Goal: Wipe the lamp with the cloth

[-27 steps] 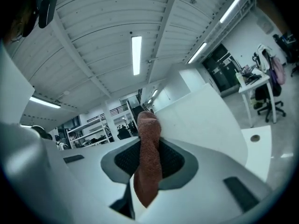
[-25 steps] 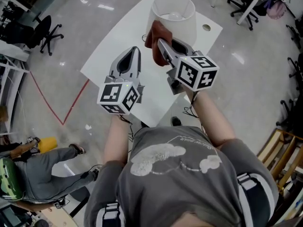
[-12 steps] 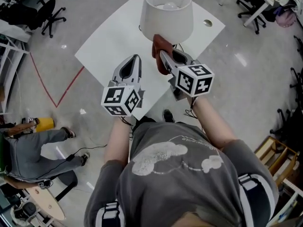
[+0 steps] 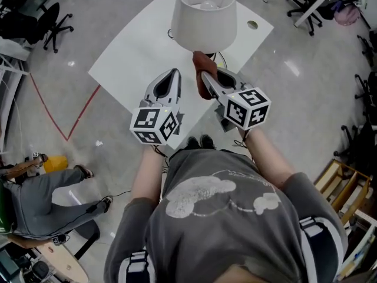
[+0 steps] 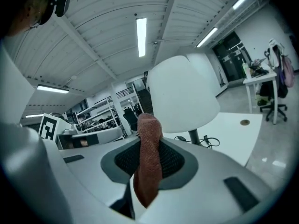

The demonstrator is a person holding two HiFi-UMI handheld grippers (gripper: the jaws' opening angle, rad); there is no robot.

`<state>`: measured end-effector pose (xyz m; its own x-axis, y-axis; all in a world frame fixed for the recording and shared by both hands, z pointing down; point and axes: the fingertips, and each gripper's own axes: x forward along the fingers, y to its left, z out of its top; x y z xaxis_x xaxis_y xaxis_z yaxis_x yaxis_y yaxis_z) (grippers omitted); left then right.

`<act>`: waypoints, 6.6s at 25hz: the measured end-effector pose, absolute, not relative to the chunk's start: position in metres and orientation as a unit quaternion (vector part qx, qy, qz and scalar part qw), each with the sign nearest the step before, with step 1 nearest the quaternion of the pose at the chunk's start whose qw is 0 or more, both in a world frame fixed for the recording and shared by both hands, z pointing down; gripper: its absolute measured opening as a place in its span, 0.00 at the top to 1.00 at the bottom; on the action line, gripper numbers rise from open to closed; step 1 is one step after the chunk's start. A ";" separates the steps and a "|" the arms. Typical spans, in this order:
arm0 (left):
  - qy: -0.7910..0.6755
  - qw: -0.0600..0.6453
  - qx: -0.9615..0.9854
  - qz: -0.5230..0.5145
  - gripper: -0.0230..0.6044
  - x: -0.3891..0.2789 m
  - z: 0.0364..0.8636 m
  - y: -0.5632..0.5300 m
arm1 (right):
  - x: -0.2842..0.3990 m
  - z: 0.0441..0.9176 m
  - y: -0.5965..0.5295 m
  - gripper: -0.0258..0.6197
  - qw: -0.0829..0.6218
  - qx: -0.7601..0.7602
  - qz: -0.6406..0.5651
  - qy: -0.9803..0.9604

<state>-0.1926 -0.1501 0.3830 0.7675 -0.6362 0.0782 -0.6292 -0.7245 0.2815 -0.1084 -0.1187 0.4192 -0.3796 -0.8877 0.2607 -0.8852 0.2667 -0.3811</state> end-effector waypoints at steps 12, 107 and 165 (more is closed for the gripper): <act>-0.279 0.091 0.954 -0.067 0.95 -0.179 0.309 -0.163 | -0.085 0.334 -0.103 0.83 0.050 -0.615 -0.126 0.777; -0.682 0.067 0.724 -0.079 0.95 -0.019 0.306 -0.160 | 0.079 0.356 -0.227 0.83 -0.015 -0.165 -0.224 0.960; -0.860 0.039 0.501 -0.088 0.95 0.057 0.343 -0.178 | 0.099 0.383 -0.299 0.83 -0.052 0.119 -0.204 0.970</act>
